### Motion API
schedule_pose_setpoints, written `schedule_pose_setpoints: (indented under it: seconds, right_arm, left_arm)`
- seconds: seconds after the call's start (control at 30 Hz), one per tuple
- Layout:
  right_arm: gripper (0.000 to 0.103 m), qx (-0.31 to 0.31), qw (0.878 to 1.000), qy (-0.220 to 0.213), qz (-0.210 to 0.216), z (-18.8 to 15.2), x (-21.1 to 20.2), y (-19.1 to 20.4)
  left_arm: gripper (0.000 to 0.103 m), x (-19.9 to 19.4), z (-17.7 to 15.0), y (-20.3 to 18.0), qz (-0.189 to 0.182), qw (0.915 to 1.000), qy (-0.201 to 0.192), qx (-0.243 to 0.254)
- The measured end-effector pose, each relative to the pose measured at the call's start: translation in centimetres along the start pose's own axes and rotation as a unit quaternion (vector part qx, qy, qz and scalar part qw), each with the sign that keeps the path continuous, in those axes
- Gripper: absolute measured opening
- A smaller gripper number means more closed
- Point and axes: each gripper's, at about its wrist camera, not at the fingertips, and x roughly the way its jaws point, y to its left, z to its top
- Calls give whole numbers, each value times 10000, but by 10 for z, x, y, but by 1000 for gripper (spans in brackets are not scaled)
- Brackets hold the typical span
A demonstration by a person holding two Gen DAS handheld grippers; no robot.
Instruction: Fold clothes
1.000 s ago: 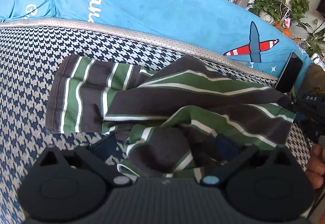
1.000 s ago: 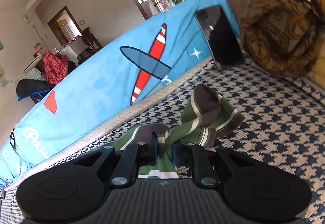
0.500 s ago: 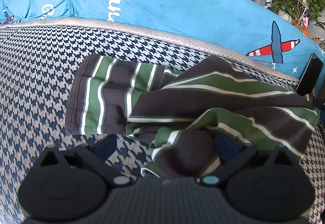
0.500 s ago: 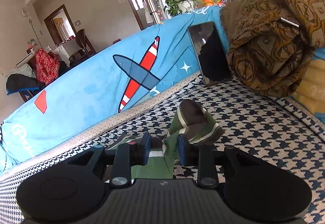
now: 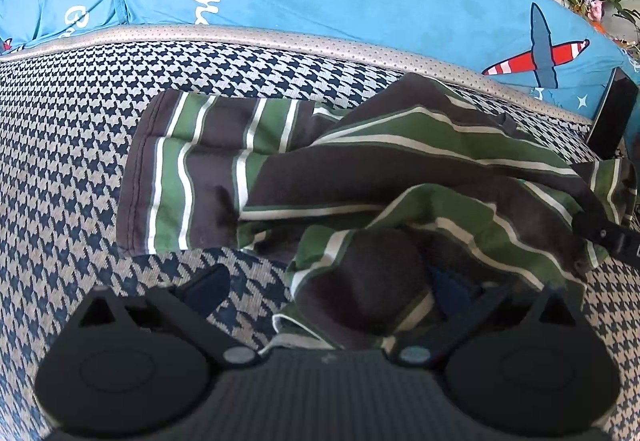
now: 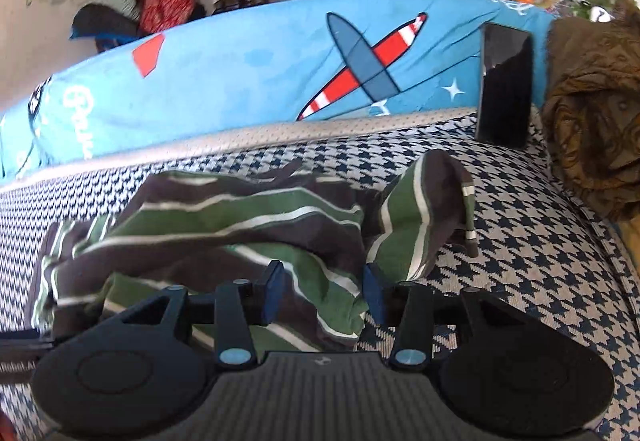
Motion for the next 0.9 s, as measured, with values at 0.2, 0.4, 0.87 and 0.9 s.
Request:
schedule_pose_setpoints:
  seconds: [0.2, 0.4, 0.87, 0.9]
  right_arm:
    - [62, -612, 9981, 36, -86, -17, 29, 18]
    - [16, -1270, 9906, -393, -319, -19, 48, 36]
    - [15, -998, 9879, -865, 813, 4, 73, 58]
    - [16, -1019, 9868, -903, 878, 3, 74, 63]
  left_arm:
    - [103, 26, 1, -6, 196, 9995, 226, 49]
    - [103, 42, 9, -17, 473, 9987, 79, 172]
    - [103, 65, 49, 0, 1043, 9933, -338, -369]
    - [103, 65, 51, 0, 1134, 9922, -399, -342]
